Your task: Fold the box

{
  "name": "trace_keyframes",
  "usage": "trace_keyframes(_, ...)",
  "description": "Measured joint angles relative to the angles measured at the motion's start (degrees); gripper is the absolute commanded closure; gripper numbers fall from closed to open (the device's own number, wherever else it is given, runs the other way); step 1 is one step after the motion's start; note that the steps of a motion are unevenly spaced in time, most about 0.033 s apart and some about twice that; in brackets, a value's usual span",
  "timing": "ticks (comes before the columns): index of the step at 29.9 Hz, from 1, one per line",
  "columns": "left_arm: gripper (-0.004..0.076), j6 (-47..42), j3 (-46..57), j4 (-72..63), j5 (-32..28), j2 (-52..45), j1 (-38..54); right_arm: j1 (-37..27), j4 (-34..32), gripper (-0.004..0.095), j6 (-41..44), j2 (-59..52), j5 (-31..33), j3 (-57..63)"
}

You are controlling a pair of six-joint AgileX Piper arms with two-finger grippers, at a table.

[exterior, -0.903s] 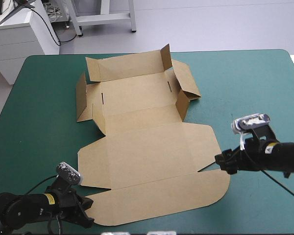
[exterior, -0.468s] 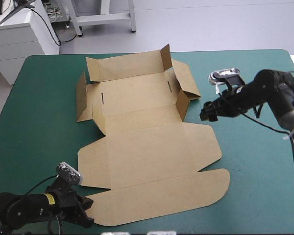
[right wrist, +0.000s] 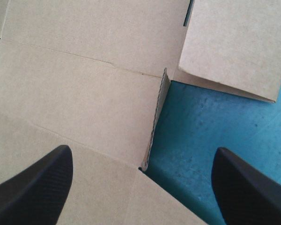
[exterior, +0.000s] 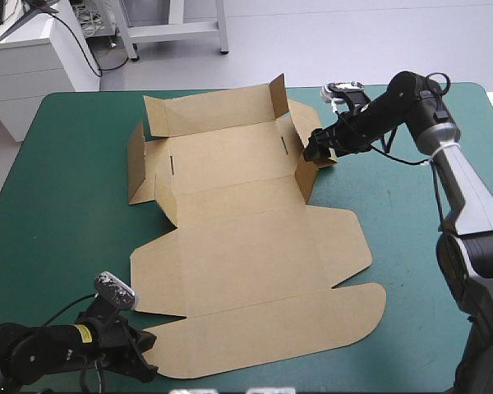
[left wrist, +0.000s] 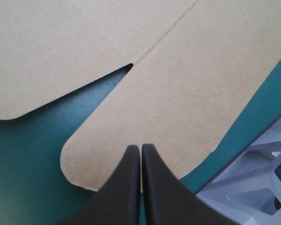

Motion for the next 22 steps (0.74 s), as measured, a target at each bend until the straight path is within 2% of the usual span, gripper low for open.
trace_keyframes(12,0.0732,0.0,0.0,0.4,-2.6,0.0,0.0,0.0,6.7,0.0166,-0.9,10.4,-0.1,-1.1)
trace_keyframes(14,0.0732,0.0,0.0,0.4,-2.6,0.0,0.0,0.0,7.2,0.0207,-0.9,11.5,-0.2,-1.1)
trace_keyframes(17,0.0732,0.0,0.0,0.4,-2.6,0.0,0.0,0.0,7.3,0.0367,-0.9,13.2,-0.2,-1.1)
trace_keyframes(19,0.0732,0.0,0.0,0.4,-2.6,0.0,0.0,0.0,7.3,0.0525,-0.9,13.8,-0.4,-1.2)
trace_keyframes(22,0.0732,0.0,0.0,0.4,-2.6,0.0,0.0,0.0,7.3,0.0824,-1.2,14.3,-0.4,-1.3)
